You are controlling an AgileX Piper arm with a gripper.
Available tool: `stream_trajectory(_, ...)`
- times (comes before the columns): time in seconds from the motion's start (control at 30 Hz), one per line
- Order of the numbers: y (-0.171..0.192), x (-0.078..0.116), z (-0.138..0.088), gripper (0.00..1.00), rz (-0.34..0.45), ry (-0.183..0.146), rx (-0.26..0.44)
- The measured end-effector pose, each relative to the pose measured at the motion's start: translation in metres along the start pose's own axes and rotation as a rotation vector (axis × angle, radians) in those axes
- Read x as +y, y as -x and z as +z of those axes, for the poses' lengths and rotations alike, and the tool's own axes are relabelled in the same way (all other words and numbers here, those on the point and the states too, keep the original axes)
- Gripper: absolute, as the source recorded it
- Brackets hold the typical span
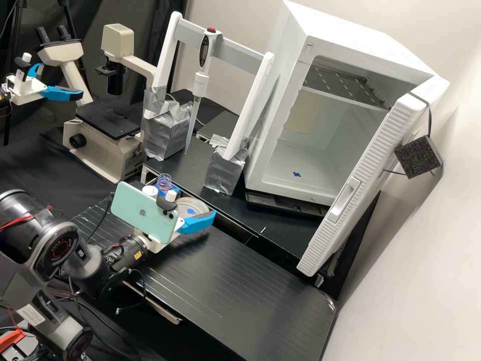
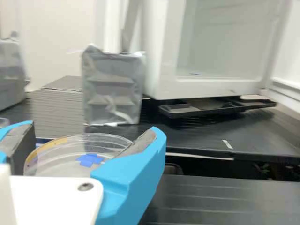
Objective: Close the lid
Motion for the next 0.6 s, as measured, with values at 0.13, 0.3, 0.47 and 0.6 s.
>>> stream_trajectory(0.13, 0.0034, -0.0005, -0.0057, 0.0, -0.022, -0.008, 0.011)
stream_trajectory(0.3, 0.0047, -0.0017, -0.0082, 0.0, -0.025, -0.018, 0.007)
stream_trajectory(0.47, 0.0033, -0.0026, -0.0051, 0.0, -0.027, -0.017, -0.011)
stream_trajectory(0.6, 0.0027, 0.0008, -0.0007, 0.0, -0.019, 0.001, -0.02)
